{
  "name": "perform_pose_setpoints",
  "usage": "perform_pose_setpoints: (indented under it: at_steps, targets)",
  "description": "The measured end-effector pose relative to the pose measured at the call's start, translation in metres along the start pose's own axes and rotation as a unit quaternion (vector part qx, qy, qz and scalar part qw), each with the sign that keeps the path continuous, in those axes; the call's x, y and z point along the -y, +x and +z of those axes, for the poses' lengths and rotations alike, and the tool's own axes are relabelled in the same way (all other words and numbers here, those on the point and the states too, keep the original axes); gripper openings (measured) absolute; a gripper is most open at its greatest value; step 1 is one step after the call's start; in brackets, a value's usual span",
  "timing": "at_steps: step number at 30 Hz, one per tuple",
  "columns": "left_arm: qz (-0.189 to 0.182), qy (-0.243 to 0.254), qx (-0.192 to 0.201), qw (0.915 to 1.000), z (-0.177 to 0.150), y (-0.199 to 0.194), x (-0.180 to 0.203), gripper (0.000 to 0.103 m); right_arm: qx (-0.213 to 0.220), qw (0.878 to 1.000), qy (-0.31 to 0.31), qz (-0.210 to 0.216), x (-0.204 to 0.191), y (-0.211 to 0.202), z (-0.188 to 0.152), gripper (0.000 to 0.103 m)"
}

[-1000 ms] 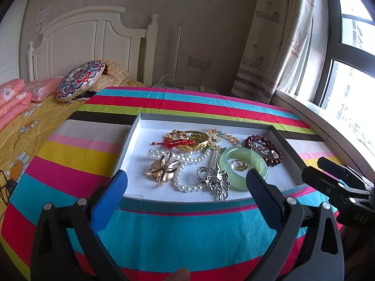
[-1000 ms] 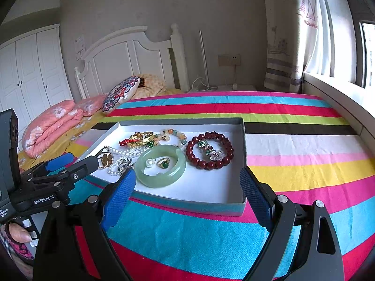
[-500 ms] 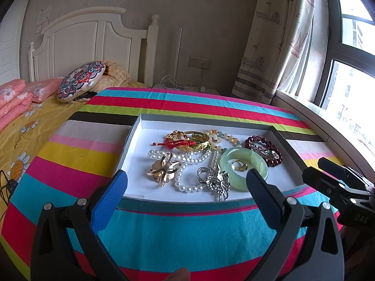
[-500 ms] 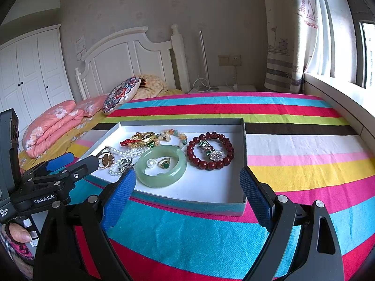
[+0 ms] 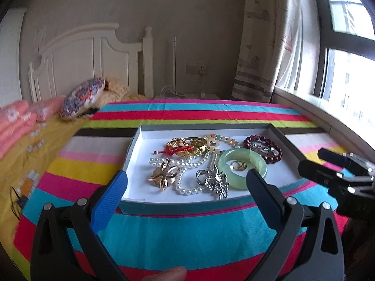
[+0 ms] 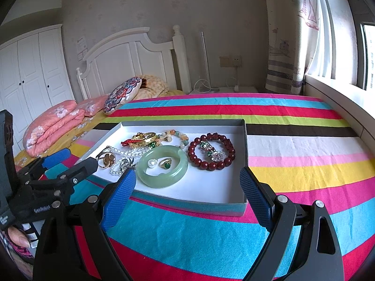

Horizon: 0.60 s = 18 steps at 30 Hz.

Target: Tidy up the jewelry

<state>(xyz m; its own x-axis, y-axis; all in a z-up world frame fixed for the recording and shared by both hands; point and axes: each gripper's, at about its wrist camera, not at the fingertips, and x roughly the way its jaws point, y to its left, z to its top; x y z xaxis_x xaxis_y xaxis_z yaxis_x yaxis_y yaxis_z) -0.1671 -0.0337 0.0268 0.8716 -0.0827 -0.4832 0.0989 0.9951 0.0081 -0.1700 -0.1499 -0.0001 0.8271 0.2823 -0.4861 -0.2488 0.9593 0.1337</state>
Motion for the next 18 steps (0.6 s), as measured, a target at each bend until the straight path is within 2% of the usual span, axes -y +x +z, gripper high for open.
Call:
perform_pose_setpoints:
  at_steps: [5, 10, 14, 16, 18]
  targets:
    - [0.058, 0.047, 0.003, 0.9972, -0.005, 0.000, 0.013, 0.100, -0.001, 1.000, -0.001, 0.001, -0.001, 0.000, 0.000, 0.086]
    - [0.057, 0.050, 0.012, 0.9971, -0.006, -0.003, 0.012, 0.100, -0.005, 1.000, -0.002, 0.001, 0.000, 0.002, 0.001, 0.086]
    - [0.001, 0.016, -0.043, 0.9990, -0.003, -0.004, -0.002, 0.100, -0.036, 0.999, -0.010, -0.014, -0.007, -0.001, 0.003, 0.086]
    - [-0.007, 0.014, -0.086, 0.9961, -0.005, -0.001, -0.010, 0.100, -0.070, 0.997, -0.029, -0.021, -0.020, -0.004, 0.000, 0.086]
    - [-0.009, -0.010, -0.152, 0.9883, -0.010, 0.007, -0.023, 0.100, -0.125, 0.990, -0.057, -0.033, -0.034, 0.002, -0.008, 0.086]
